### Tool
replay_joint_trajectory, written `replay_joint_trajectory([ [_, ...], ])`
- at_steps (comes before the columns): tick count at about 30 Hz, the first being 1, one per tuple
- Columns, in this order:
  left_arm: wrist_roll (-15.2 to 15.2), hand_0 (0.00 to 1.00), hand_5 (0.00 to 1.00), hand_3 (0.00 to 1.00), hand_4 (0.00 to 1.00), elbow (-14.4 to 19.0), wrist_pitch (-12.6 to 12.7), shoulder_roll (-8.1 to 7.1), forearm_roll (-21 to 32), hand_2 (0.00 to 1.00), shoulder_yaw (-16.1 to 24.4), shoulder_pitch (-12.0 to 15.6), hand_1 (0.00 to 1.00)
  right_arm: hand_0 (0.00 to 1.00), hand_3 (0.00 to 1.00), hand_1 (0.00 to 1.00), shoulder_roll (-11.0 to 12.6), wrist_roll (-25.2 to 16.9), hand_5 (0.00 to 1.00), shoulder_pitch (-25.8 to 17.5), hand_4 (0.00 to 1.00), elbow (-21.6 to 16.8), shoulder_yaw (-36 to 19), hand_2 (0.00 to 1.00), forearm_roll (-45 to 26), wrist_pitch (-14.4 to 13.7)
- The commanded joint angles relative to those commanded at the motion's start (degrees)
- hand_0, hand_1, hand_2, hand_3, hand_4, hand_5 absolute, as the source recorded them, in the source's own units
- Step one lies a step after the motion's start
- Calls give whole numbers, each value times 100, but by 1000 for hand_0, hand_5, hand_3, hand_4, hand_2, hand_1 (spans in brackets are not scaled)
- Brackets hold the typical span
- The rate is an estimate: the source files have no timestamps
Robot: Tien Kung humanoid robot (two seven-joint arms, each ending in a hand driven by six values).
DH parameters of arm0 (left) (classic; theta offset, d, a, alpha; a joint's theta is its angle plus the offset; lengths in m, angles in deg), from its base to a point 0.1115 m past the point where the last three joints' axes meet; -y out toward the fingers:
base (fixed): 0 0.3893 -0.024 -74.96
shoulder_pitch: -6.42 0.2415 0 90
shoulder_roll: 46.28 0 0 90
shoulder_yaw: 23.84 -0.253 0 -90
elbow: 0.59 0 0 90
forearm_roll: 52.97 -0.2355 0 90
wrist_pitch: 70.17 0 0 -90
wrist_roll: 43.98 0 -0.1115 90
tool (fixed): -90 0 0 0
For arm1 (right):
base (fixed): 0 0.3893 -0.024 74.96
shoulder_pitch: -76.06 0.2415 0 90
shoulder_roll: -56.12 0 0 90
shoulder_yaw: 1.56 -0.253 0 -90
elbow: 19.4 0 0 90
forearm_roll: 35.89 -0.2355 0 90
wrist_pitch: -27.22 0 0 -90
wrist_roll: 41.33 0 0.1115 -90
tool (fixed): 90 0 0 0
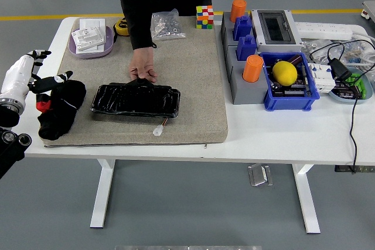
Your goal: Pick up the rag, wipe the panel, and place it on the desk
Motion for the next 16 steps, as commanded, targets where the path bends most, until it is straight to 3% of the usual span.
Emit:
replay_joint_trajectory([
  [7, 119, 436, 469, 772, 877, 490, 51, -55, 277, 801, 299, 175, 752, 721, 585, 629, -48, -12, 552, -14, 972, 0, -42, 675, 21, -16],
  [16, 424, 436, 467, 750, 873, 866, 172, -43, 903, 788, 510, 319, 745, 721, 584, 629, -118, -11, 551, -4, 972, 0, -86, 675, 98, -34],
])
